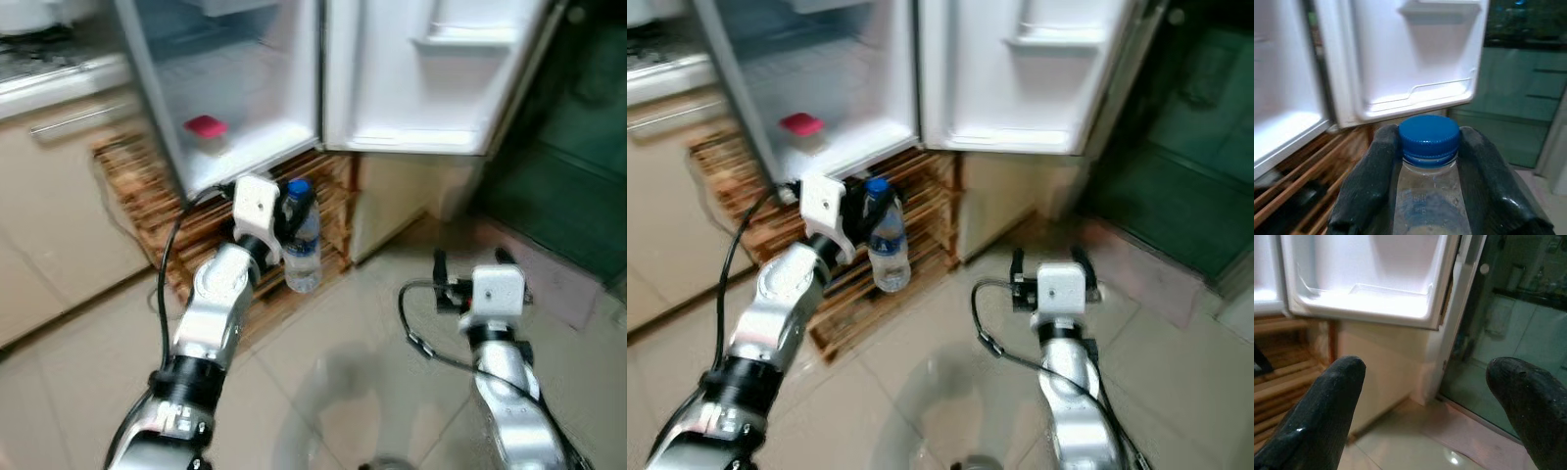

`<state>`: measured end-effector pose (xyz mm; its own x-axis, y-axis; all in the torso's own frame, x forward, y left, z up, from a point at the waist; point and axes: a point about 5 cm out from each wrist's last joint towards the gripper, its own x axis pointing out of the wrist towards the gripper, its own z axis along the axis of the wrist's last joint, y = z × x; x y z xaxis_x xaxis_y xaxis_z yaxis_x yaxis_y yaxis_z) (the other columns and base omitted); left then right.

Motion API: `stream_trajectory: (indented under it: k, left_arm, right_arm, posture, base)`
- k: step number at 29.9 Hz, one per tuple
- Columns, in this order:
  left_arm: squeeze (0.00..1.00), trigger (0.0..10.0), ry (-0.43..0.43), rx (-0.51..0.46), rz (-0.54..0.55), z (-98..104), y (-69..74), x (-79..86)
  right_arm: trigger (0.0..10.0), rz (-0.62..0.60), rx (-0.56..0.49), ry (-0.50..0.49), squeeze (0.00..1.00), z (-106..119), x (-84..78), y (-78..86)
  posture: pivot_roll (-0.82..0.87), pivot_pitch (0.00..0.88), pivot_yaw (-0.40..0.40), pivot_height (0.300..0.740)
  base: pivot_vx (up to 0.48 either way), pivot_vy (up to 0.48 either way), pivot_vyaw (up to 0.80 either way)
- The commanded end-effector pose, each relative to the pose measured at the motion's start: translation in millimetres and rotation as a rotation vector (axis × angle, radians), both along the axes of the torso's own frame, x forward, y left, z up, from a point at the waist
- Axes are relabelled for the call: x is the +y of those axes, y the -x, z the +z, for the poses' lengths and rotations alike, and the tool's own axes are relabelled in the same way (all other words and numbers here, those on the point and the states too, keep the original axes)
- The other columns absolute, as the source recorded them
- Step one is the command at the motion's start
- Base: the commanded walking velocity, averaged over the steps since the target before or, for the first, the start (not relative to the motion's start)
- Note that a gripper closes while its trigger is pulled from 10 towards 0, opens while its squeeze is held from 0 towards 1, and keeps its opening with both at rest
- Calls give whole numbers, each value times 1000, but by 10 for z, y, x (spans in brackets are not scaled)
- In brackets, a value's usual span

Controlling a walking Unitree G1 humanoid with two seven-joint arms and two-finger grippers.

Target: Restocking fridge

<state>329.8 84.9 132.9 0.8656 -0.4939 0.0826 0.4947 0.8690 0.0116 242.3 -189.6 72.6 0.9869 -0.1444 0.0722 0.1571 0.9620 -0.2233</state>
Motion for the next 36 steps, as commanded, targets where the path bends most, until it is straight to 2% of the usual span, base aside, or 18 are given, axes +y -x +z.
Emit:
stream_trajectory:
  k: [1, 9, 11, 27, 32, 36]
  left_arm:
    - [0, 10000, -6, -50, 40, 115, -64, 139]
    - [0, 10000, 6, -79, 25, 191, -75, 94]
    - [0, 10000, 60, -54, 11, 212, -84, 55]
    - [0, 10000, 68, -93, -91, 366, -74, -91]
    - [0, 10000, 39, -121, -73, 500, -168, -79]
    - [0, 10000, 13, -175, -78, 790, -290, -61]
  right_arm:
    - [10000, 49, -55, -3, 0, 117, 151, -73]
    - [10000, 48, -74, 4, 0, 171, 148, -140]
    - [10000, 48, -76, 7, 0, 172, 150, -155]
    - [10000, 43, -76, 2, 0, 188, 140, -189]
    - [10000, 78, -52, -28, 0, 185, 159, -220]
    - [10000, 180, -39, -78, 0, 257, 221, -264]
  posture:
    - [-156, 0, 43, 727]
    - [-157, 0, 42, 727]
    - [-158, 0, 42, 727]
    - [-164, 0, 48, 727]
    - [-171, 0, 49, 727]
    - [-180, 0, 48, 727]
  base:
    - [472, 0, 0]
    - [480, 0, 0]
    - [480, 0, 0]
    - [480, 0, 0]
    - [469, 0, 0]
    - [0, 0, 0]
